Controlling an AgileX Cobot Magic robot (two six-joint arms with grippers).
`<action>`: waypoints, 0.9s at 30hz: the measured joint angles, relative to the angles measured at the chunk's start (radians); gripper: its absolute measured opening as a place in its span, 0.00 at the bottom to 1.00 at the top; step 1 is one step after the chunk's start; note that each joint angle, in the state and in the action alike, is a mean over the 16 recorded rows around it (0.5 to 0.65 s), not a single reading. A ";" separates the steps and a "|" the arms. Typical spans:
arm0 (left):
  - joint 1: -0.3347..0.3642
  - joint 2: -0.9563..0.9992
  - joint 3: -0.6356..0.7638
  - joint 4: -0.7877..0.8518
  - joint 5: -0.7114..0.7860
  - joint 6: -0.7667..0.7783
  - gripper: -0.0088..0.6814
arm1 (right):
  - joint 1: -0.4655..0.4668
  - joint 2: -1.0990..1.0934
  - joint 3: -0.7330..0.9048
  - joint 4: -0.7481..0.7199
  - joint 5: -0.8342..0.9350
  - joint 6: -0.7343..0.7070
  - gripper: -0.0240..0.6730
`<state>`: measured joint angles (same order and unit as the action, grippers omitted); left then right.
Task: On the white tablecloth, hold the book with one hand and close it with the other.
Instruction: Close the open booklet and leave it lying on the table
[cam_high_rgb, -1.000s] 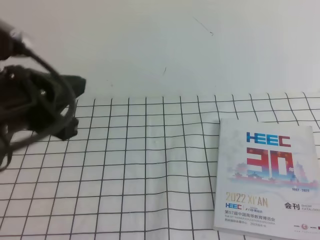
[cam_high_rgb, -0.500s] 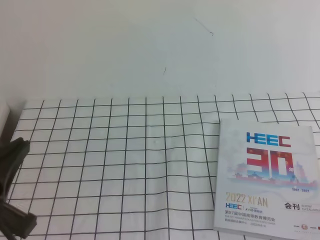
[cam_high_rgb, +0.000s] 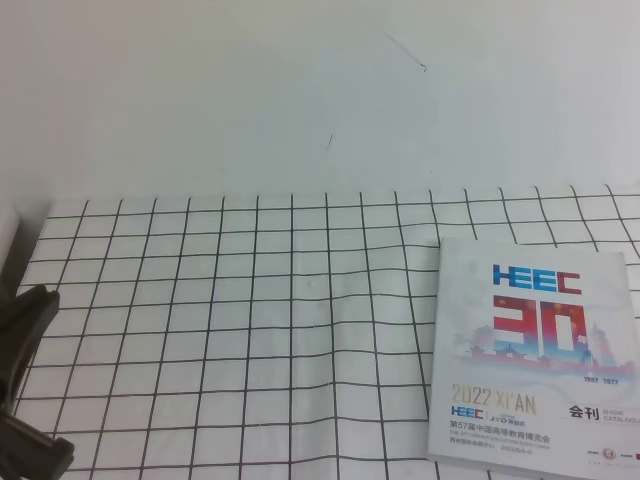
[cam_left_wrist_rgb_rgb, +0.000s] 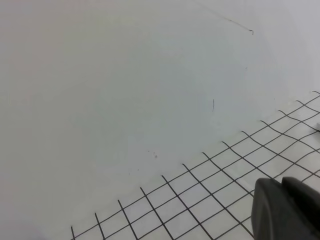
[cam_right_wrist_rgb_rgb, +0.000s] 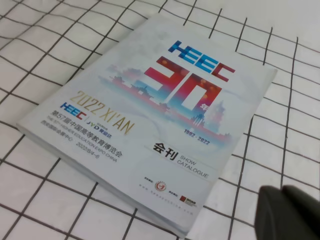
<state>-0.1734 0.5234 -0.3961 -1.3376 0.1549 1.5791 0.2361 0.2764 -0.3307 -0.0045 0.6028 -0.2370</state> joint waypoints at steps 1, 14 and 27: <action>0.000 0.000 0.000 0.000 0.000 0.000 0.01 | 0.000 0.000 0.000 0.001 0.004 0.000 0.03; 0.000 -0.136 0.100 -0.014 -0.025 0.001 0.01 | 0.000 0.000 0.000 0.004 0.018 0.001 0.03; 0.000 -0.466 0.374 -0.039 -0.102 0.023 0.01 | 0.000 0.000 0.000 0.005 0.018 0.001 0.03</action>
<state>-0.1734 0.0575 -0.0226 -1.3768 0.0526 1.6023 0.2361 0.2764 -0.3307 0.0007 0.6209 -0.2358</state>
